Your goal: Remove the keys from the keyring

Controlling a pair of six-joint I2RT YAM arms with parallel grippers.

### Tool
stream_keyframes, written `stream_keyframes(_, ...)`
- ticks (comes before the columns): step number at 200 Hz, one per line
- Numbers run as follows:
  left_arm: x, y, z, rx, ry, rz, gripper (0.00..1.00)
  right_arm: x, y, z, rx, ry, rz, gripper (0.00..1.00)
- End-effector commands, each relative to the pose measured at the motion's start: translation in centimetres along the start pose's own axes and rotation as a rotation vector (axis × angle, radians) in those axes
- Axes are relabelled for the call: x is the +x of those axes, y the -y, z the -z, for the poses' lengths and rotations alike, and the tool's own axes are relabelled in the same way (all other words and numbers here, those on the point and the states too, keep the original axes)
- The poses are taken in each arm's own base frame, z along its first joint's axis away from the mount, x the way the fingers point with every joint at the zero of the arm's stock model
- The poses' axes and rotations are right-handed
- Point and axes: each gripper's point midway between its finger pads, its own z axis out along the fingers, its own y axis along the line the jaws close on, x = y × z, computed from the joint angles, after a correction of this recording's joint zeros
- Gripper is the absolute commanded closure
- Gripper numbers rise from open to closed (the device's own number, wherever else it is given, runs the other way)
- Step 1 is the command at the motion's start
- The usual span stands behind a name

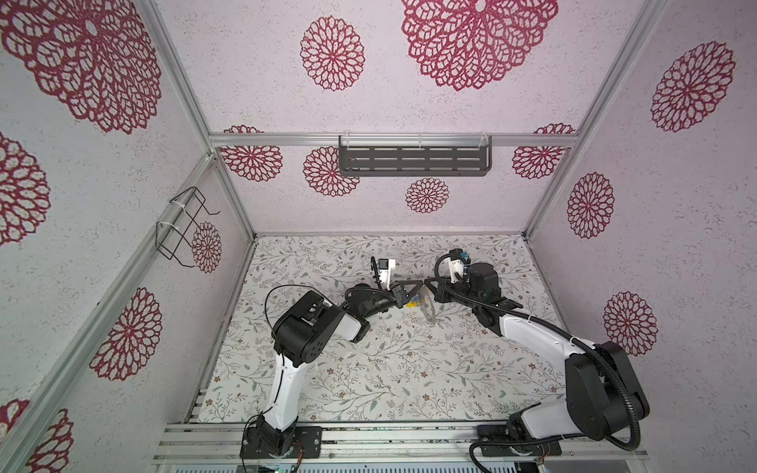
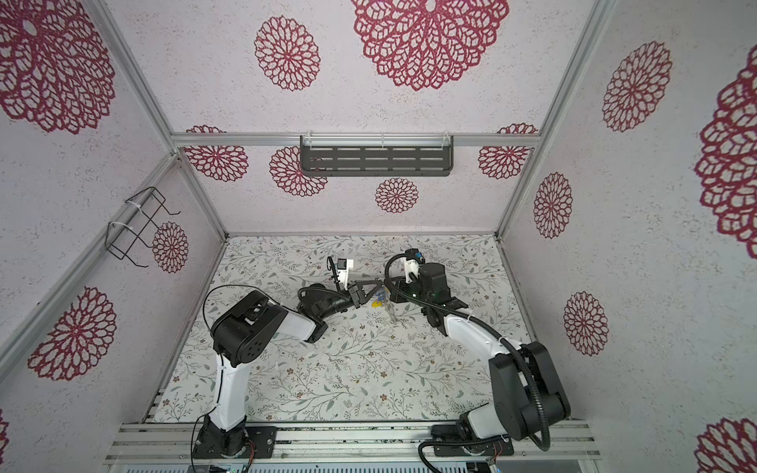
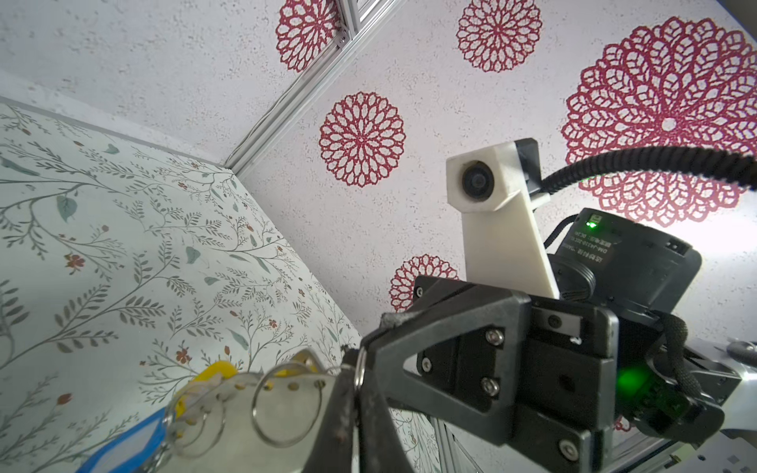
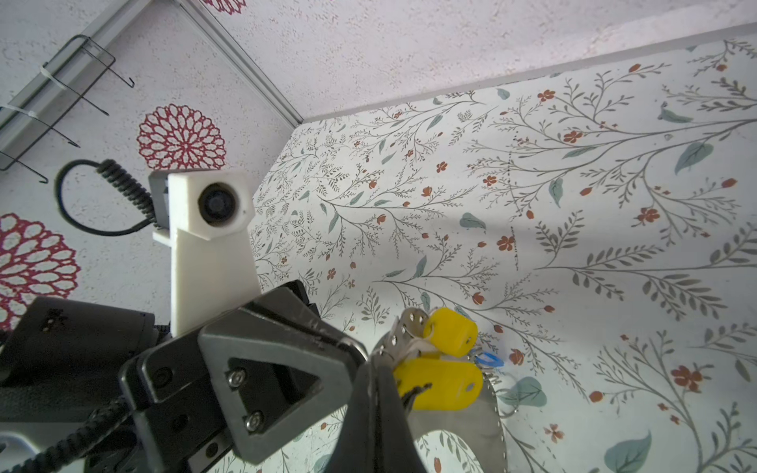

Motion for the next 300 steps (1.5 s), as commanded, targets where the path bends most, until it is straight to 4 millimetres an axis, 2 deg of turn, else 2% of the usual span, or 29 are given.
stream_keyframes(1, 0.2, -1.0, 0.4, -0.045, -0.014, -0.019, 0.91, -0.7, -2.5, 0.8, -0.072, 0.008, 0.085, 1.00)
stream_keyframes(34, 0.3, -1.0, 0.1, -0.031, -0.030, -0.013, 0.87, -0.5, -3.3, 1.0, -0.108, -0.002, 0.109, 1.00)
stream_keyframes(77, 0.4, -0.1, -0.4, -0.012, -0.083, -0.022, 0.87, 0.0, -4.1, 0.9, -0.157, -0.034, 0.140, 1.00)
stream_keyframes(92, 0.6, 0.2, -0.6, -0.006, -0.114, -0.032, 0.92, 0.1, -4.2, 0.8, -0.163, -0.046, 0.150, 1.00)
stream_keyframes(112, 0.9, 0.5, -0.7, -0.005, -0.153, -0.043, 1.00, 0.2, -4.1, 0.8, -0.159, -0.052, 0.166, 1.00)
stream_keyframes(177, 0.1, 0.7, 0.6, -0.033, -0.146, -0.057, 0.97, 0.0, -3.2, 0.9, -0.101, -0.054, 0.187, 1.00)
stream_keyframes(204, 0.4, 0.3, 0.7, -0.041, -0.150, -0.040, 0.96, 0.1, -2.7, 1.1, -0.077, -0.053, 0.186, 1.00)
stream_keyframes(242, 0.7, 0.1, 0.7, -0.024, -0.122, -0.008, 0.96, -0.8, -1.0, 2.1, 0.007, -0.010, 0.135, 1.00)
stream_keyframes(278, 1.0, -0.5, 1.0, -0.096, -0.166, -0.052, 0.95, -2.2, 2.9, 5.0, 0.158, 0.073, 0.035, 1.00)
stream_keyframes(291, 1.3, -1.3, 1.1, -0.155, -0.203, -0.071, 0.95, -2.2, 4.9, 6.1, 0.233, 0.093, -0.014, 1.00)
stream_keyframes(300, 1.6, -2.3, 1.2, -0.214, -0.236, -0.096, 0.95, -2.0, 7.1, 7.0, 0.326, 0.106, -0.062, 1.00)
